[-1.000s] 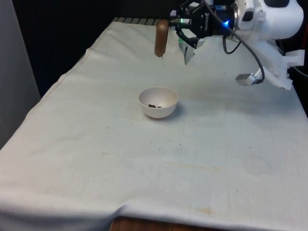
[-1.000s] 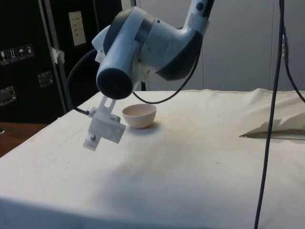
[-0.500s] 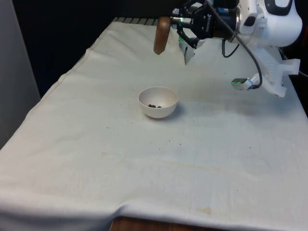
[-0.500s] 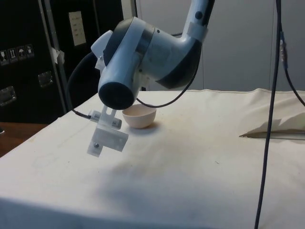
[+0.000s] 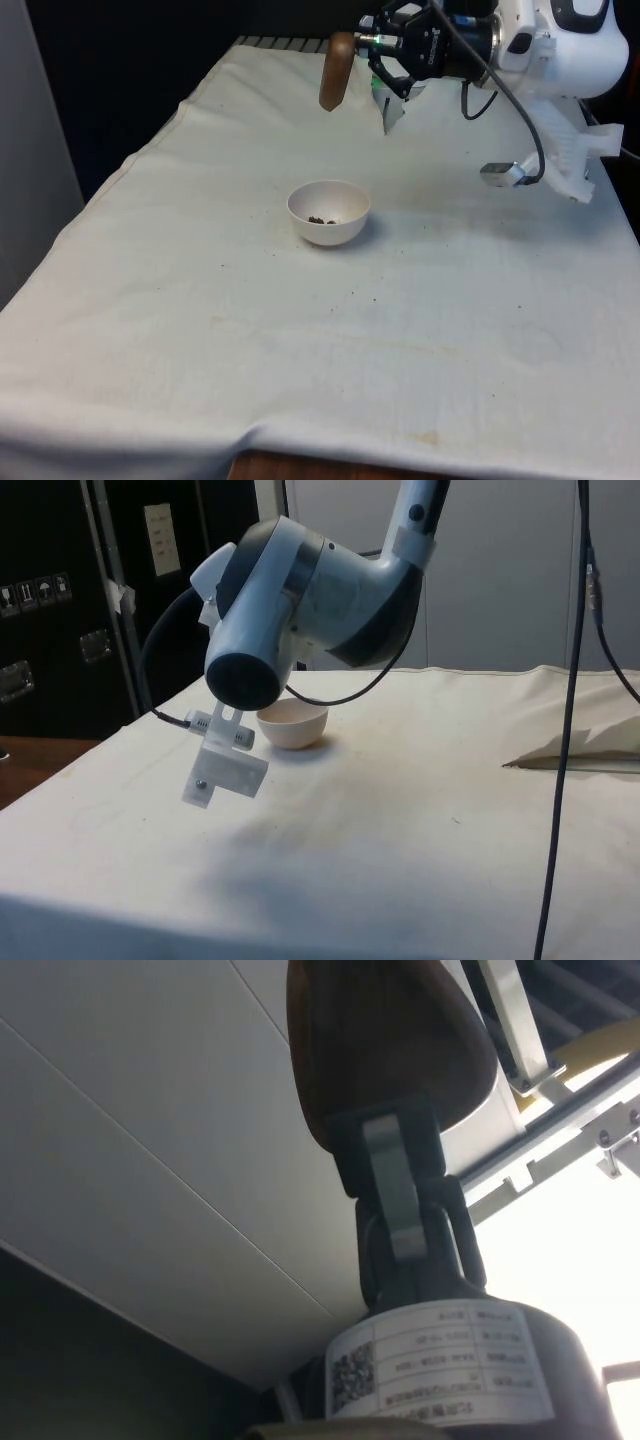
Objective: Pour the coffee beans from the cup into the bowl.
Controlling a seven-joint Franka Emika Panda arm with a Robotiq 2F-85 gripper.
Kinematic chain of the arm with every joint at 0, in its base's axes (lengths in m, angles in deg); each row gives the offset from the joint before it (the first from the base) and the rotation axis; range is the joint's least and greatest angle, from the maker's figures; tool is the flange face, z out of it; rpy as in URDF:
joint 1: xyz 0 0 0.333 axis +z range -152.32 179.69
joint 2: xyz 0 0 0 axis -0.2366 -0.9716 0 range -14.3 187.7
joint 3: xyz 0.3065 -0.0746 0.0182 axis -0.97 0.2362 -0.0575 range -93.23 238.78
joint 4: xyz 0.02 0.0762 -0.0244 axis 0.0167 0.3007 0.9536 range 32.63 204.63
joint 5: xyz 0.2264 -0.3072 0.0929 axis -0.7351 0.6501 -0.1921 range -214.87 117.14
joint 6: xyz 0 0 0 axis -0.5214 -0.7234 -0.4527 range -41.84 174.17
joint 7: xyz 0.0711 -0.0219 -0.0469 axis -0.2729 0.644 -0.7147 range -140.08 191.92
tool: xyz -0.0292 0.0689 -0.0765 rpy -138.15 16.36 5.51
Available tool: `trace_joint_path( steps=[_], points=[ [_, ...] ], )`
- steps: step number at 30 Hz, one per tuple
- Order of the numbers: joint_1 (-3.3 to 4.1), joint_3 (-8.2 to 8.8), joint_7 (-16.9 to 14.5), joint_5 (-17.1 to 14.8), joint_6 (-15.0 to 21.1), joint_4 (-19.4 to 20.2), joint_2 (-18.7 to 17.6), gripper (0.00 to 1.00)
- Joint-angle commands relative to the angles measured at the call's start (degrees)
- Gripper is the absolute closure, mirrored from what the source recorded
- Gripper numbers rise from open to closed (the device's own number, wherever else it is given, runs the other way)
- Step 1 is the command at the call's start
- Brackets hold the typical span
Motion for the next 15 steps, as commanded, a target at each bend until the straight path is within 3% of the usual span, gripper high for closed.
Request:
trace_joint_path(
  steps=[1, 15],
  points=[
    [0.0, 0.0, 0.06, 0.0, -0.06, -0.06, -0.06, 1.0],
    [-0.23, -0.06, 0.06, 0.0, 0.46, -0.23, -0.17, 1.0]
  ],
)
